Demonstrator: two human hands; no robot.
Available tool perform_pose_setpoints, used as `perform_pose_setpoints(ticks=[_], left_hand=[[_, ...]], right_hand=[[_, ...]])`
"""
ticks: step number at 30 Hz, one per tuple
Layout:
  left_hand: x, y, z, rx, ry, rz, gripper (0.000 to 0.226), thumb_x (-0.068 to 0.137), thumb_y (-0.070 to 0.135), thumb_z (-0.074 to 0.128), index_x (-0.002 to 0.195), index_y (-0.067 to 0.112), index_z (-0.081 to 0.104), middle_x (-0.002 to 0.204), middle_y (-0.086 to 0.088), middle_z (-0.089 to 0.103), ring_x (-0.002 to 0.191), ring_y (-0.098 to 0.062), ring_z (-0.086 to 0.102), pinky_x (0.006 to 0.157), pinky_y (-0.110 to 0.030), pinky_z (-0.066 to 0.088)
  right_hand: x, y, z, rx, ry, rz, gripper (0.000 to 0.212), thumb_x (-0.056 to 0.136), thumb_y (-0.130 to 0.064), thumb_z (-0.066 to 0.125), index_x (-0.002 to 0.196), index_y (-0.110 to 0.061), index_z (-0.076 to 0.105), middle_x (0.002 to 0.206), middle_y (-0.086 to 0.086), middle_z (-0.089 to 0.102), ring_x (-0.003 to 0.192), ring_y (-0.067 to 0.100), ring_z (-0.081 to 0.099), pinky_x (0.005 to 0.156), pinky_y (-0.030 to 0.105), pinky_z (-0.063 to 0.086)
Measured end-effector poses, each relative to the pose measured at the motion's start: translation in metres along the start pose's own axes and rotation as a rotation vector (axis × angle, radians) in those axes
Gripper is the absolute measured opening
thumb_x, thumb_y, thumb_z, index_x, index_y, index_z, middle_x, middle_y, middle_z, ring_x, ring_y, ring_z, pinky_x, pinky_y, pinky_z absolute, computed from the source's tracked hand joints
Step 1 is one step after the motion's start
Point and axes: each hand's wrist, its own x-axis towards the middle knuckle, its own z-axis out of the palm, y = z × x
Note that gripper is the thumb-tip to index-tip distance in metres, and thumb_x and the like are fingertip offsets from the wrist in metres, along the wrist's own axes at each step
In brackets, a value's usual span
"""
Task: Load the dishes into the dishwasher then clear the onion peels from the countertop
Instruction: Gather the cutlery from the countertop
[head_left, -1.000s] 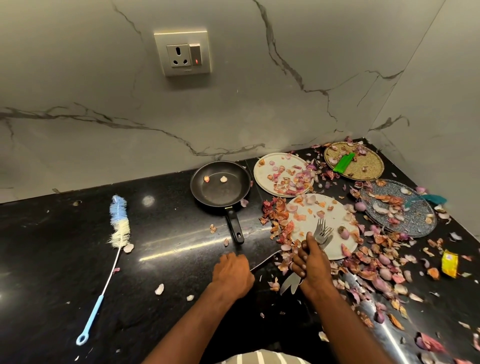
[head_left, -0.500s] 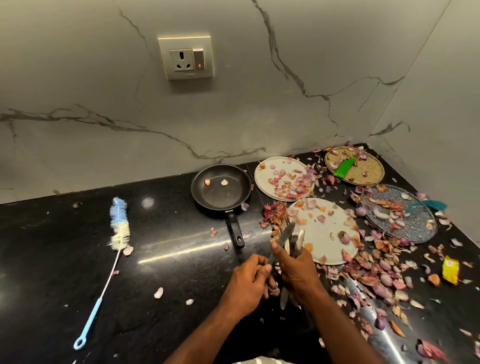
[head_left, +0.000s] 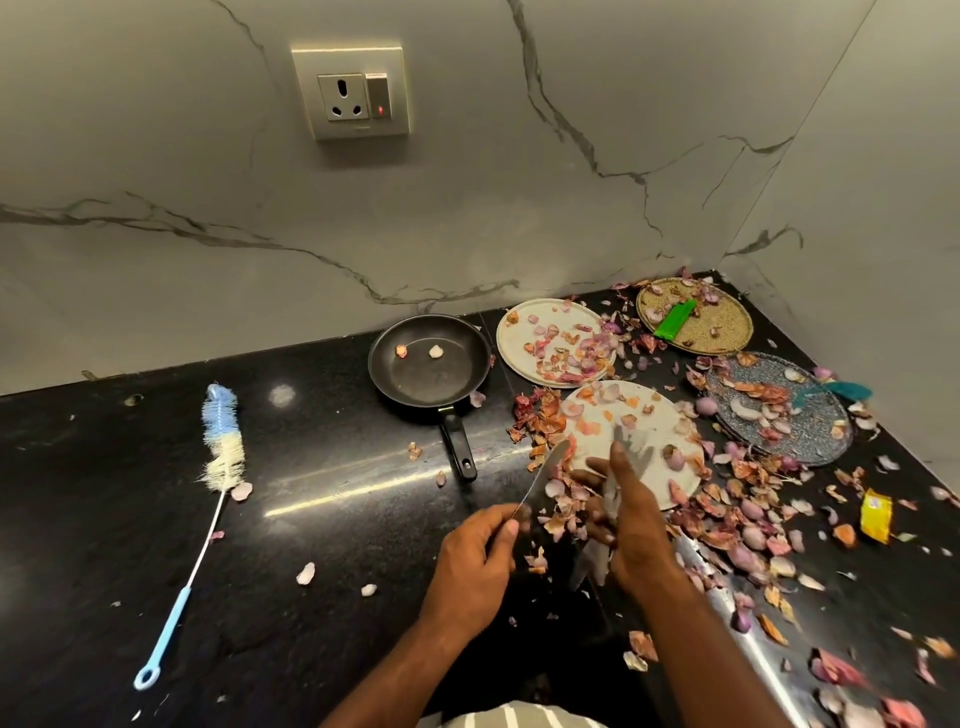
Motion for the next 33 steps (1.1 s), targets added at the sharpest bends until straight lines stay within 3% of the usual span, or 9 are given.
perform_pose_setpoints(ticks=[3,6,11,14,19,22,25,29,33], left_hand=[[0.007,0.010,0.010,0.118,-0.093,0.186,0.042,0.105,0.019,0.056,0.147,0.027,0.058,0.130,0.017,0.056,0.121,0.001,0.056,0.101,-0.015,0.046],[0.003,0.021,0.020,0.143,-0.282,0.303,0.051,0.102,0.028,0.061,0.152,0.023,0.052,0.146,0.016,0.047,0.138,0.003,0.043,0.114,-0.017,0.038],[-0.003,0.018,0.023,0.017,-0.183,0.280,0.031,0.100,0.025,0.068,0.131,0.029,0.069,0.134,0.019,0.061,0.123,-0.003,0.060,0.097,-0.020,0.053],[-0.003,0.011,0.022,-0.020,-0.178,0.193,0.029,0.100,0.020,0.068,0.122,0.038,0.071,0.121,0.019,0.068,0.109,-0.006,0.067,0.089,-0.030,0.058],[-0.001,0.015,0.041,-0.173,-0.390,0.015,0.030,0.100,0.033,0.068,0.130,0.034,0.066,0.124,0.015,0.072,0.116,-0.008,0.068,0.099,-0.036,0.057],[0.002,0.027,0.060,-0.415,-0.594,-0.139,0.049,0.096,0.046,0.069,0.138,0.021,0.062,0.131,-0.002,0.070,0.124,-0.023,0.066,0.107,-0.046,0.052],[-0.005,0.036,0.073,-0.580,-0.805,-0.293,0.042,0.093,0.043,0.072,0.124,0.015,0.072,0.118,-0.015,0.074,0.107,-0.032,0.072,0.100,-0.054,0.054],[-0.037,0.029,0.097,-0.531,-0.842,-0.429,0.053,0.089,0.051,0.076,0.118,0.007,0.074,0.075,-0.008,0.070,0.063,-0.019,0.067,0.060,-0.030,0.057],[-0.067,0.035,0.122,-0.465,-0.766,-0.474,0.050,0.092,0.059,0.054,0.070,0.014,0.060,0.052,-0.004,0.053,0.039,-0.014,0.049,0.039,-0.023,0.040]], right_hand=[[-0.012,0.010,0.016,-0.095,-0.124,0.045,0.056,0.092,-0.050,0.074,0.115,0.001,0.068,0.089,0.007,0.074,0.056,0.011,0.053,0.043,0.022,0.041],[-0.011,0.013,0.020,-0.053,-0.016,0.067,0.030,0.101,-0.032,0.065,0.100,-0.004,0.076,0.079,0.010,0.067,0.069,0.021,0.066,0.062,0.033,0.054],[-0.008,0.004,-0.003,0.383,0.170,0.069,0.035,0.107,-0.037,0.053,0.085,-0.011,0.059,0.061,0.001,0.043,0.058,0.020,0.053,0.059,0.036,0.049],[-0.017,-0.002,-0.020,0.501,0.130,0.049,0.036,0.106,-0.041,0.051,0.083,-0.013,0.054,0.057,-0.004,0.030,0.041,0.009,0.030,0.038,0.023,0.030],[-0.050,-0.003,-0.033,0.386,-0.019,0.112,0.050,0.099,-0.062,0.054,0.076,-0.018,0.047,0.057,-0.003,0.022,0.039,0.008,0.016,0.036,0.021,0.017],[-0.083,-0.001,-0.038,0.228,-0.132,0.226,0.073,0.088,-0.090,0.035,0.074,-0.019,0.047,0.058,-0.001,0.021,0.041,0.010,0.016,0.046,0.024,0.011],[-0.120,0.007,-0.044,0.113,-0.141,0.358,0.086,0.072,-0.103,0.026,0.073,-0.020,0.049,0.063,0.000,0.026,0.045,0.011,0.018,0.048,0.021,0.016],[-0.165,0.029,-0.056,0.162,-0.081,0.443,0.097,0.050,-0.110,0.040,0.071,-0.017,0.053,0.064,0.000,0.035,0.044,0.008,0.029,0.045,0.019,0.025],[-0.201,0.052,-0.073,0.330,0.114,0.313,0.094,0.080,-0.093,0.035,0.128,-0.019,0.067,0.078,0.006,0.059,0.060,0.019,0.055,0.050,0.027,0.050]])
